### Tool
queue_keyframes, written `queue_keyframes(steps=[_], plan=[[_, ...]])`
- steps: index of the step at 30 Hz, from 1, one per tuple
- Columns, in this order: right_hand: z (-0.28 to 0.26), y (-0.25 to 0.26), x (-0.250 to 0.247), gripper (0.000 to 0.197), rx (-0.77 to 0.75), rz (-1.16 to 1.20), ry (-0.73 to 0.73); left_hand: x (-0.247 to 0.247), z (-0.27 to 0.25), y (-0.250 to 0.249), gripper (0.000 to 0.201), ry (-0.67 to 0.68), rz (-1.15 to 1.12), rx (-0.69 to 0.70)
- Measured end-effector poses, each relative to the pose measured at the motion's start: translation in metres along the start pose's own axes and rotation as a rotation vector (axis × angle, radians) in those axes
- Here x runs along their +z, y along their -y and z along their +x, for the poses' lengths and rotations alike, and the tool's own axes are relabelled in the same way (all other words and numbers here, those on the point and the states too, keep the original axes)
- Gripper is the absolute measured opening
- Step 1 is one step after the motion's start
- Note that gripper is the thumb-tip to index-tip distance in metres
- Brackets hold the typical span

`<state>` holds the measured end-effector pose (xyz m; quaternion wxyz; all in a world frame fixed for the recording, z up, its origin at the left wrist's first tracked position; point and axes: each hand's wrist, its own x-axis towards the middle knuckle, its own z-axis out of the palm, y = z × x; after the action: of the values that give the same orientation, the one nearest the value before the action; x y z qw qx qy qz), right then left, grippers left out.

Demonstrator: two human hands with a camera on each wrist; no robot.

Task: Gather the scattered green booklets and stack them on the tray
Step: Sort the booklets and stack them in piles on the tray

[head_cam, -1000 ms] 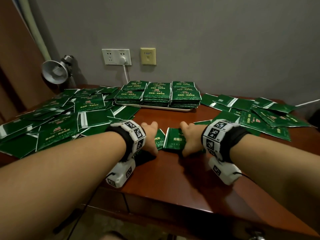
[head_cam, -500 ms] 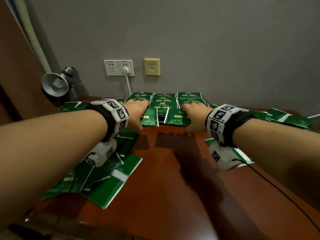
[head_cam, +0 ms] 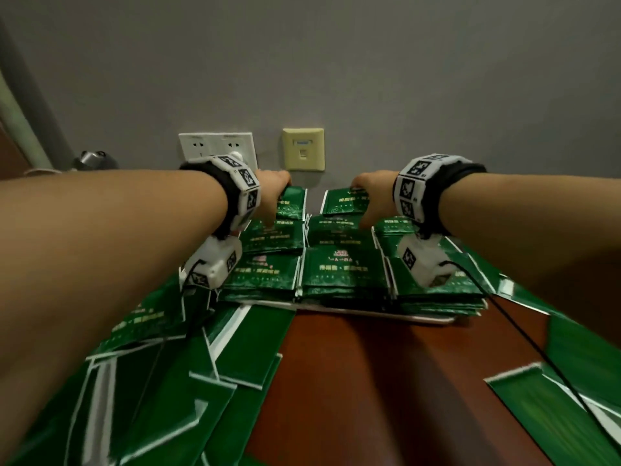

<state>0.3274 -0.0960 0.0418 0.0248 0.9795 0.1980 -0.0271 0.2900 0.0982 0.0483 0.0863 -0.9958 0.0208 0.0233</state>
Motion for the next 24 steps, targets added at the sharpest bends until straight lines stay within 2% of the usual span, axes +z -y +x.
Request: queue_keyframes(steps=[5,12,16,21,24], plan=[[0.048,-0.001,0.012,0.065,-0.016,0.019,0.021,0.015,0.054,0.007,0.066,0.028,-0.009,0.003],[0.082,0.002,0.029,0.084,-0.066,-0.03,0.128,0.038,0.093,0.014,0.085,0.112,-0.036,0.018],[0.083,0.003,0.031,0.073,-0.08,-0.044,0.145,0.04,0.093,0.018,0.073,0.166,-0.072,0.049],[0.057,-0.002,0.028,0.061,-0.08,0.001,0.07,0.025,0.072,0.008,0.056,0.023,-0.018,0.069],[0.022,-0.007,0.022,0.06,-0.08,0.011,0.06,0.012,0.045,-0.013,0.05,-0.004,-0.032,0.109]])
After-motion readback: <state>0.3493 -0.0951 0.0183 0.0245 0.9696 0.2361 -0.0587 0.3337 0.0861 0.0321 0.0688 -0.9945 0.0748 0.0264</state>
